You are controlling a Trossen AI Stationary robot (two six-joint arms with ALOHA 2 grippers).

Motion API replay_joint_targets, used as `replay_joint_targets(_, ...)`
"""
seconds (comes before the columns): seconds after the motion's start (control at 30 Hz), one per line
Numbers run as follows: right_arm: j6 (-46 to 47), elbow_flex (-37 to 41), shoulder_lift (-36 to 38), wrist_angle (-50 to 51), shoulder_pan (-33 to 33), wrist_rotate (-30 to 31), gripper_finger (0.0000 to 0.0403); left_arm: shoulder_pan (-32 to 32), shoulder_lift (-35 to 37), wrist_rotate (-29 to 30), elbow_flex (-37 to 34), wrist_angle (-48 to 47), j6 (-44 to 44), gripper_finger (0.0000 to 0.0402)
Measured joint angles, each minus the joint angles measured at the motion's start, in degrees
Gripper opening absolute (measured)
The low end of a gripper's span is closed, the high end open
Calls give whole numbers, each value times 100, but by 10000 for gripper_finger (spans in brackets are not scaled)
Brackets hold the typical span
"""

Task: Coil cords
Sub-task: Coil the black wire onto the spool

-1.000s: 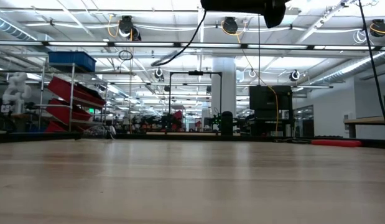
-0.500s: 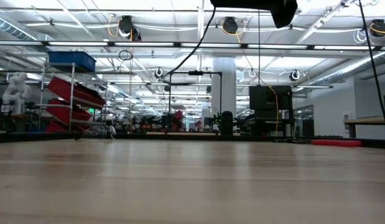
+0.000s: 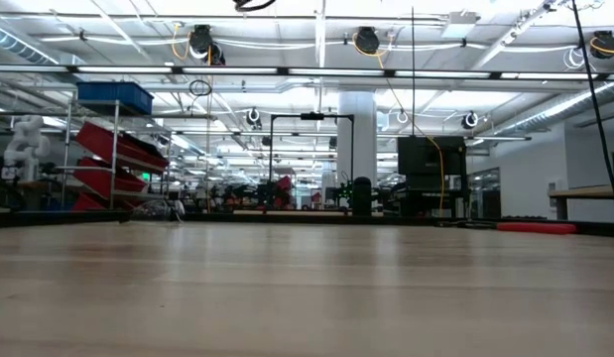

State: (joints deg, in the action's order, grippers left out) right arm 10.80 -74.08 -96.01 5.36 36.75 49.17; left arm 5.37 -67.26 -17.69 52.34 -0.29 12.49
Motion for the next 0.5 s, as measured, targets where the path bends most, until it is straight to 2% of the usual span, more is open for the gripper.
replay_joint_targets(0.13, 279, -466, 2, 972, 39, 33, 0, 2, -2, 0, 0, -52, -2, 2)
replay_joint_targets(0.3, 902, -527, 7, 1712, 103, 9, 0, 0, 49, 2, 0, -18, -2, 2)
replay_joint_targets(0.4, 1230, -527, 6, 2021, 173, 69, 0, 2, 100, -2, 2, -99, -16, 2)
replay_joint_targets(0.5, 1182, -527, 4, 1998, 237, 275, 0, 2, 114, -20, 2, -230, -97, 2)
